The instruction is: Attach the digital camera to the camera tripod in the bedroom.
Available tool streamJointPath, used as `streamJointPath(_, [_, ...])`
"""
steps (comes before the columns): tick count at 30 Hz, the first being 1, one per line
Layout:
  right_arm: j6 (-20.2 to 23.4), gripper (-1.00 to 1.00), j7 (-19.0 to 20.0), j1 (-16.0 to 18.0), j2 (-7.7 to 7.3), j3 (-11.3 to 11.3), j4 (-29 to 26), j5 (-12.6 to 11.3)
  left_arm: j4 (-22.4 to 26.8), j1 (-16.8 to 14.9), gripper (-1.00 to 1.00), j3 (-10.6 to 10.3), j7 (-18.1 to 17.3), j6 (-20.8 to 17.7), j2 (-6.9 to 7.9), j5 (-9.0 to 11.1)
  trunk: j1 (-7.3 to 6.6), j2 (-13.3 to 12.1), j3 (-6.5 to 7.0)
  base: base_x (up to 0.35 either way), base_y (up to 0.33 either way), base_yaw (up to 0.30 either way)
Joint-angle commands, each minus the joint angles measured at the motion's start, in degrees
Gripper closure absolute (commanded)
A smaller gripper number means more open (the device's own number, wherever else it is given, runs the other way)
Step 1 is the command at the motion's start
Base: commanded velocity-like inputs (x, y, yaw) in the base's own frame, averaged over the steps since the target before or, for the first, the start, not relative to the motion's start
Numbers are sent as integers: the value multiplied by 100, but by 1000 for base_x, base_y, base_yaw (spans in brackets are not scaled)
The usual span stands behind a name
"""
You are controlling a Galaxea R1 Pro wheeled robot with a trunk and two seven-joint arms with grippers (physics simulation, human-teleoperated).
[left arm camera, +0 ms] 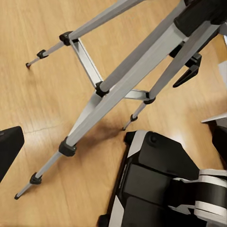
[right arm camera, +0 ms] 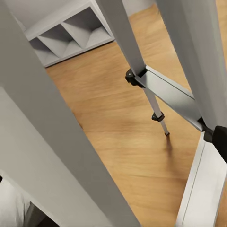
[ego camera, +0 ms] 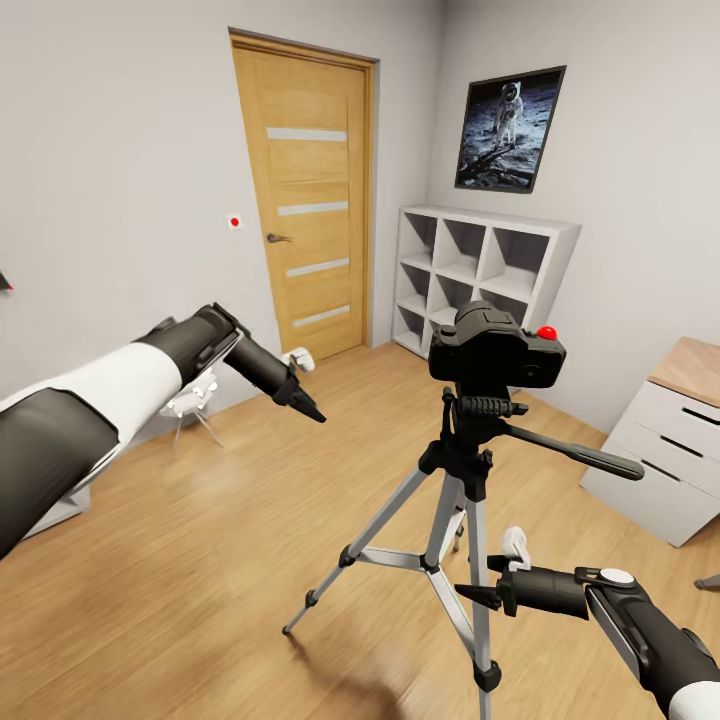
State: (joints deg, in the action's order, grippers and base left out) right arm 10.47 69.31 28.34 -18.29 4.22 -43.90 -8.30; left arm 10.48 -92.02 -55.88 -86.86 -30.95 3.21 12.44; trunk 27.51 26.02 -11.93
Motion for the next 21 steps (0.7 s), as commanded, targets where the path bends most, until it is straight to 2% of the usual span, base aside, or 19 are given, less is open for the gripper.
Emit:
streamJointPath(1, [60,-100,2,5,-8,26,-2,-55,8,13,-100,-47,-12,-44,14,45,3,11,-11,0,0,0])
streamJointPath(5, [60,-100,31,5,-8,27,-4,-51,7,69,-100,-46,-9,-22,25,47,3,11,-11,0,0,0])
streamJointPath(12, [60,-100,441,5,-10,27,-4,-42,7,137,-100,-46,-7,-9,31,48,3,11,-11,0,0,0])
streamJointPath(21, [60,-100,576,5,-16,25,-7,-40,7,187,-100,-45,-5,-8,38,48,3,11,-11,0,0,0])
